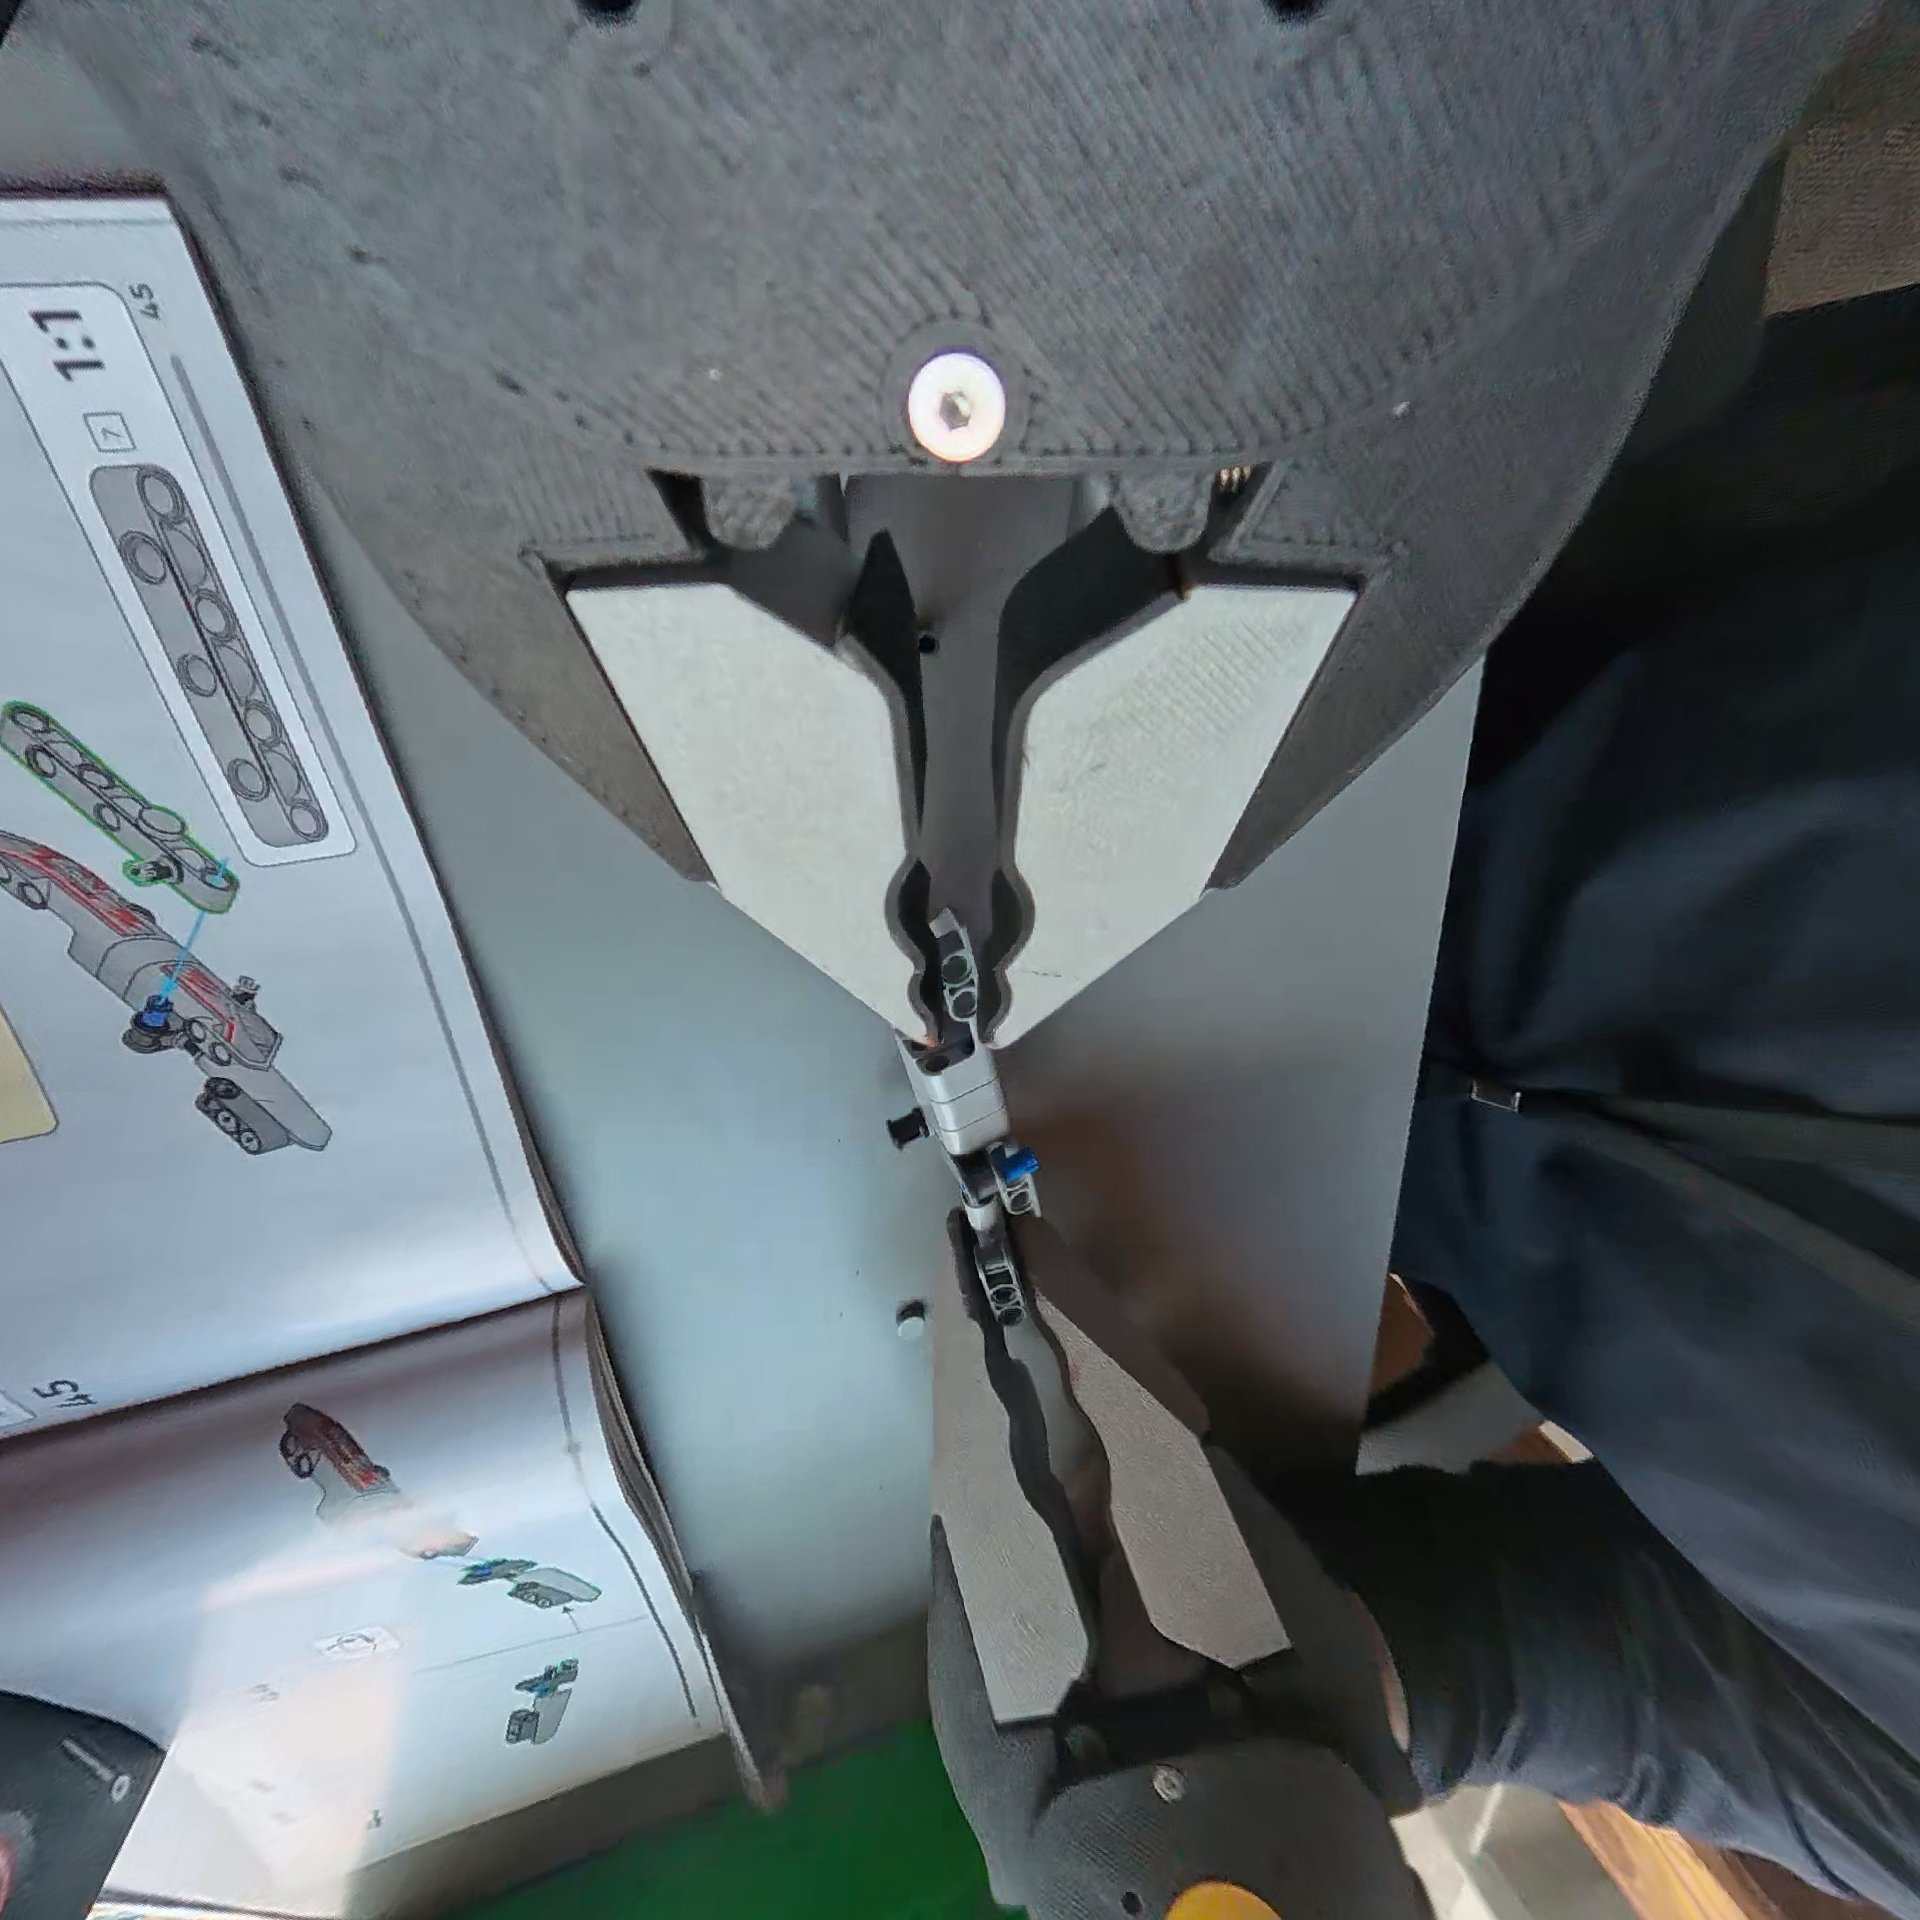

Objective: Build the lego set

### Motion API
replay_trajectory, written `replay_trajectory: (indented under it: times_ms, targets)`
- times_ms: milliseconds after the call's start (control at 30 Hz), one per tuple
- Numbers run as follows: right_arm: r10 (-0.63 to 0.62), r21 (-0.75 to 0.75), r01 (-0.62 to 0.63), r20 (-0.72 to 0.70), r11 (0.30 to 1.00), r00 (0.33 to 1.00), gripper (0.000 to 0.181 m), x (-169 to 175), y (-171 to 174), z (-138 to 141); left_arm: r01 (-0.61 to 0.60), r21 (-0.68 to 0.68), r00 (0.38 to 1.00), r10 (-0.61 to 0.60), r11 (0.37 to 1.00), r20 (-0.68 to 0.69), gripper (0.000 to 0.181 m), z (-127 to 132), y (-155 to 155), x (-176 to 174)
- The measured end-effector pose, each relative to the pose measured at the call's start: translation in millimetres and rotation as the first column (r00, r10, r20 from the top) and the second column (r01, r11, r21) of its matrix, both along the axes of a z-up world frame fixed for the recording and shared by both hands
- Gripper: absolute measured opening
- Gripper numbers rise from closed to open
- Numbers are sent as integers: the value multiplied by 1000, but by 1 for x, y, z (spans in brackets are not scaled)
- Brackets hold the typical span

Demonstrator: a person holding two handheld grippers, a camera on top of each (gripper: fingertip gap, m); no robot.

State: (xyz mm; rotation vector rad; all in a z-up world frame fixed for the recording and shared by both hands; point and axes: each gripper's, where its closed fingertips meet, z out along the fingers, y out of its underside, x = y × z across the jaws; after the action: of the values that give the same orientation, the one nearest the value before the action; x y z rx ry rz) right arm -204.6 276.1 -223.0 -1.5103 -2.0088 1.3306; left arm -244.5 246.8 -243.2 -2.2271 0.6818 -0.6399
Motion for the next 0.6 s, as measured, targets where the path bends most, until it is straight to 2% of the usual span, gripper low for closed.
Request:
replay_trajectory:
  times_ms: [33,133,267,400,600]
  targets:
    - [2,-6,-2,0,1000,1000,1,0,0,1,-4,-47,999,6,999,34,5,-1,-1,0]
    - [-2,11,2,7,1000,1000,21,1,3,-1,-12,-152,985,37,988,166,3,1,-1,2]
    - [16,74,-15,-19,997,1000,32,0,0,0,6,-195,968,43,981,247,3,6,-4,1]
    - [18,176,-16,-9,984,1000,29,-3,-1,-9,36,-226,951,36,973,308,4,10,-7,6]
    - [58,171,-63,37,983,998,18,-2,-10,-19,29,-218,953,39,976,300,4,10,-8,4]
